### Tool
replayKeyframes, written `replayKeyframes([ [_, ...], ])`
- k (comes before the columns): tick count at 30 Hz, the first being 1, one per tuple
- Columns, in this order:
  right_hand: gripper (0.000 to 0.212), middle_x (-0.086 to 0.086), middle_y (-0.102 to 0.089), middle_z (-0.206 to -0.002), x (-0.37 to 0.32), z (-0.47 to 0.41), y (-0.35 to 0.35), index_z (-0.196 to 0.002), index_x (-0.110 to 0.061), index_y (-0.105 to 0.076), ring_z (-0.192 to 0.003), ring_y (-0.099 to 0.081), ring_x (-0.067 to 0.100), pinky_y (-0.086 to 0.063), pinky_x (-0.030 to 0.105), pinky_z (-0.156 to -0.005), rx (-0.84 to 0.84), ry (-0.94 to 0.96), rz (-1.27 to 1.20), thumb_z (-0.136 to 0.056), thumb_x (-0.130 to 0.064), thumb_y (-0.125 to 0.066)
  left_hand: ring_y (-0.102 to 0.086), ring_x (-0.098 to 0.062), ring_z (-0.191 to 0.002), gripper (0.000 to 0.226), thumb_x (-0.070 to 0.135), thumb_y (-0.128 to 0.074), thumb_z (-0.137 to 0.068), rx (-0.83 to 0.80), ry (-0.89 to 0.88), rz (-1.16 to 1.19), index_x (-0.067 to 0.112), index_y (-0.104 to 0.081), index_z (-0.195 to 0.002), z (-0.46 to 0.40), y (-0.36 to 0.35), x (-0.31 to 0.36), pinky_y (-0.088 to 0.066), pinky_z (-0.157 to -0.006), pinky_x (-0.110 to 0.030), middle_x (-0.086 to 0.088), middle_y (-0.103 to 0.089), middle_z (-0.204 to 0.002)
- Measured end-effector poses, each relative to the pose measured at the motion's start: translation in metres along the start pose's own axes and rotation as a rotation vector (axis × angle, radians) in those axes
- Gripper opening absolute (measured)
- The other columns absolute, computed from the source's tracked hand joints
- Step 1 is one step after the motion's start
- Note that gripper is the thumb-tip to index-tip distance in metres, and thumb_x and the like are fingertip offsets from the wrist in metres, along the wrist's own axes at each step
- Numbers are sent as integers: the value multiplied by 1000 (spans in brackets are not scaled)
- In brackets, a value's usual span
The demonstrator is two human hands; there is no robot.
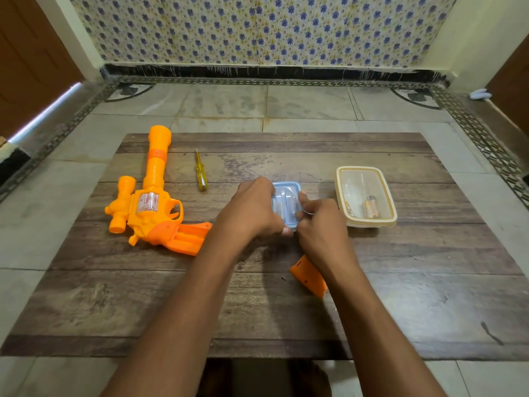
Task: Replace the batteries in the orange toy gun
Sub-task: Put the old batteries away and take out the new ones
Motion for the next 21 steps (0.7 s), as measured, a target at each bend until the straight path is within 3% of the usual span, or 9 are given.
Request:
replayKeyframes([
  [3,41,16,-69,-128,6,-4,-1,-138,-7,-63,-114,-66,25,-47,27,-82,33,-41,-51,-97,-7,-58,-54,-26,-118,83,36,-95,-67,9,14,7,13,-49,-132,2,3,1,-39,-79,-30,-9,-50,-136],
  [7,35,18,-71,-125,8,-4,1,-131,-2,-67,-114,-67,26,-44,25,-79,48,-30,-53,-98,-8,-57,-52,-23,-106,75,38,-94,-67,-2,-20,-21,11,-55,-125,2,2,5,-37,-77,-29,-10,-56,-130],
  [10,38,18,-70,-128,3,-2,0,-137,-4,-62,-116,-66,26,-47,25,-85,14,28,-25,-100,-8,-56,-51,-24,-120,79,36,-92,-70,1,-37,11,10,-51,-133,4,2,3,-36,-81,-27,-9,-53,-135],
  [12,39,15,-71,-127,0,0,2,-140,-9,-62,-114,-67,25,-41,17,-80,34,92,31,-101,-11,-58,-55,-24,-118,75,34,-94,-68,17,-27,59,12,-56,-129,3,0,-1,-41,-82,-29,-7,-56,-130],
  [15,25,12,-78,-108,-12,5,18,-119,-9,-76,-96,-71,22,-39,7,-65,185,220,50,-97,-11,-63,-66,-24,-105,60,32,-94,-67,117,-41,155,12,-67,-116,0,1,-3,-55,-84,-36,-6,-68,-116],
  [16,22,12,-79,-103,-13,6,24,-113,-8,-77,-92,-72,22,-41,8,-65,236,240,17,-96,-8,-64,-67,-25,-105,62,32,-93,-68,155,-52,178,11,-68,-121,-1,3,-2,-57,-87,-40,-9,-70,-118],
  [18,21,14,-79,-95,-14,5,25,-105,-6,-79,-86,-71,27,-44,23,-70,278,255,-9,-93,-2,-62,-68,-28,-109,67,30,-92,-72,212,-68,210,7,-66,-130,-4,6,0,-57,-93,-45,-14,-70,-126],
  [21,21,15,-74,-86,-15,-2,13,-92,-5,-75,-78,-64,29,-36,30,-65,236,274,50,-91,2,-56,-68,-30,-111,61,26,-89,-77,265,-80,232,1,-66,-128,-9,8,1,-57,-94,-45,-17,-69,-128],
])
Point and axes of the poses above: each hand's wrist, its own z-axis away from the middle knuckle, its own y-axis out of the back of the hand, x = y × z, the point moved 9 cm from there along -z, towards the middle knuckle
